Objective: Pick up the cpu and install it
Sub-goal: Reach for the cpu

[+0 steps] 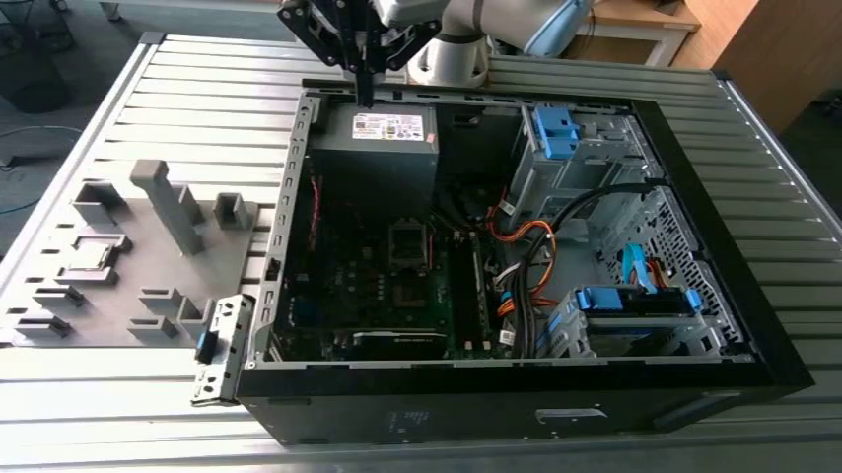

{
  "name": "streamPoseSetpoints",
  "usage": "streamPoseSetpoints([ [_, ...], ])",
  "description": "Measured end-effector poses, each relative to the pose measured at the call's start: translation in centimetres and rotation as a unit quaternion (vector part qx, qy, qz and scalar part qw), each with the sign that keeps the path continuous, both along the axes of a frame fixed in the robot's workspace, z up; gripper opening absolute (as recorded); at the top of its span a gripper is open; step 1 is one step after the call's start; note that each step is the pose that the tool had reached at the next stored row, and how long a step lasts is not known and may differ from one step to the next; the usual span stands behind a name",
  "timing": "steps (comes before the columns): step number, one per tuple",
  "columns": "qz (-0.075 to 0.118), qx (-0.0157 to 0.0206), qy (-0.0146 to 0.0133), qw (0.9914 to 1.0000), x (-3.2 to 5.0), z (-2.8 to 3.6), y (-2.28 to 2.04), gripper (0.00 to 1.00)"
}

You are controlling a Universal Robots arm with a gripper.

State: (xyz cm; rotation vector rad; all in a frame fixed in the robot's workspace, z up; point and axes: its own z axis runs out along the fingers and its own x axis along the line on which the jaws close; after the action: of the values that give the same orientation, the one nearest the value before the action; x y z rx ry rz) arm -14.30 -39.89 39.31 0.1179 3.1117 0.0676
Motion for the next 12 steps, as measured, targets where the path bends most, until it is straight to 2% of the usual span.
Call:
streamPoseSetpoints([
  [12,0.0,0.0,-0.0002,1.0,-1.84,-0.03,0.0,0.11],
])
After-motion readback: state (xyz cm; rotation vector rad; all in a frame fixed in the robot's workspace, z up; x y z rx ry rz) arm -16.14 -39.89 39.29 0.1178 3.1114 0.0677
